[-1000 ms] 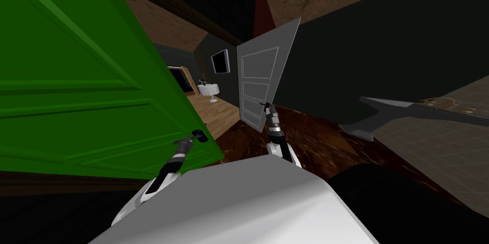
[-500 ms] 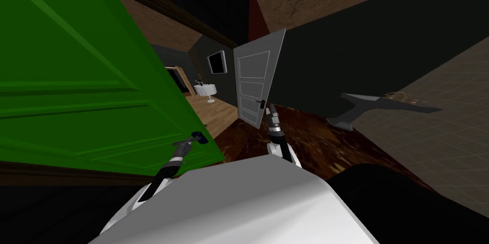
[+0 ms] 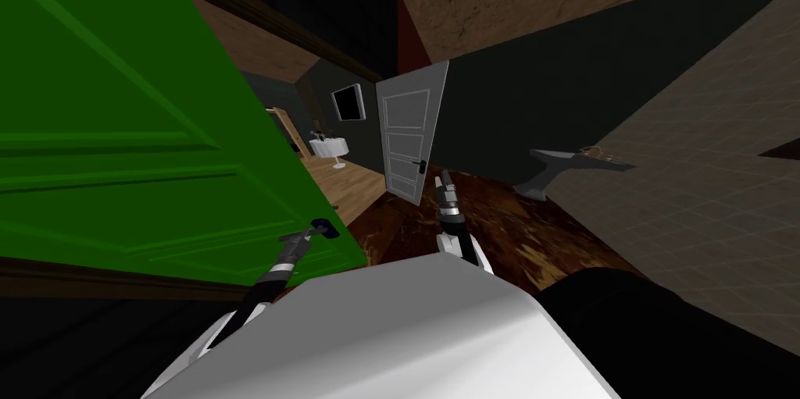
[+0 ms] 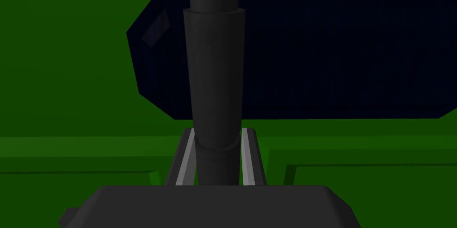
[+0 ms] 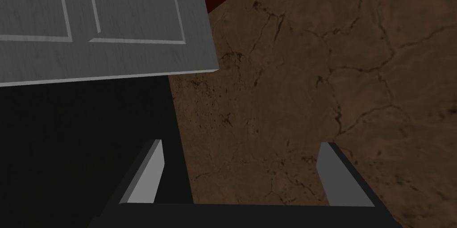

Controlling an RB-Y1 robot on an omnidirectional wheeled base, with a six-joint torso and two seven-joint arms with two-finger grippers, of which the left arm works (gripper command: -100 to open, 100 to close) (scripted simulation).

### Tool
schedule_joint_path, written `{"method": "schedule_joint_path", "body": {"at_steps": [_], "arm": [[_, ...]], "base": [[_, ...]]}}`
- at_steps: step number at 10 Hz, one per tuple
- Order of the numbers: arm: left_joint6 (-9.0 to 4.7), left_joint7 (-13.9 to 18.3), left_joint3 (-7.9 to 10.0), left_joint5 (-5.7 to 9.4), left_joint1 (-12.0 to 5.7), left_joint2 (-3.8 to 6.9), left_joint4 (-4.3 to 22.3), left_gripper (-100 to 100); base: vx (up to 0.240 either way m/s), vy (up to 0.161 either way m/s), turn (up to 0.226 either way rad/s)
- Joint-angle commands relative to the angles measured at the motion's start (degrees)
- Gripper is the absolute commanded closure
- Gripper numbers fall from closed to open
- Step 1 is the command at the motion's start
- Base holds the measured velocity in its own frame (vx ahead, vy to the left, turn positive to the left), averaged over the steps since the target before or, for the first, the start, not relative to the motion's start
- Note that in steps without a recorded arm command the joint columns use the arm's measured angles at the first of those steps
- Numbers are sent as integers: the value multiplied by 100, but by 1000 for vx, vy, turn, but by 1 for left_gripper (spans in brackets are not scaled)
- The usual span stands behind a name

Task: Pull the door open

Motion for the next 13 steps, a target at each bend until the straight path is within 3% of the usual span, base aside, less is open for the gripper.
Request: {"method": "schedule_joint_path", "body": {"at_steps": [1,2,3,12,13], "arm": [[-144,69,-38,1,63,81,17,100],[-196,98,-55,2,96,117,19,100],[-145,74,-40,2,75,95,0,100],[-989,374,-197,27,550,503,194,100],[-920,343,-212,14,522,462,158,100]], "base": [[-210,53,-115],[-208,35,-87],[-87,12,-20],[-188,62,-147],[-91,12,-24]]}}
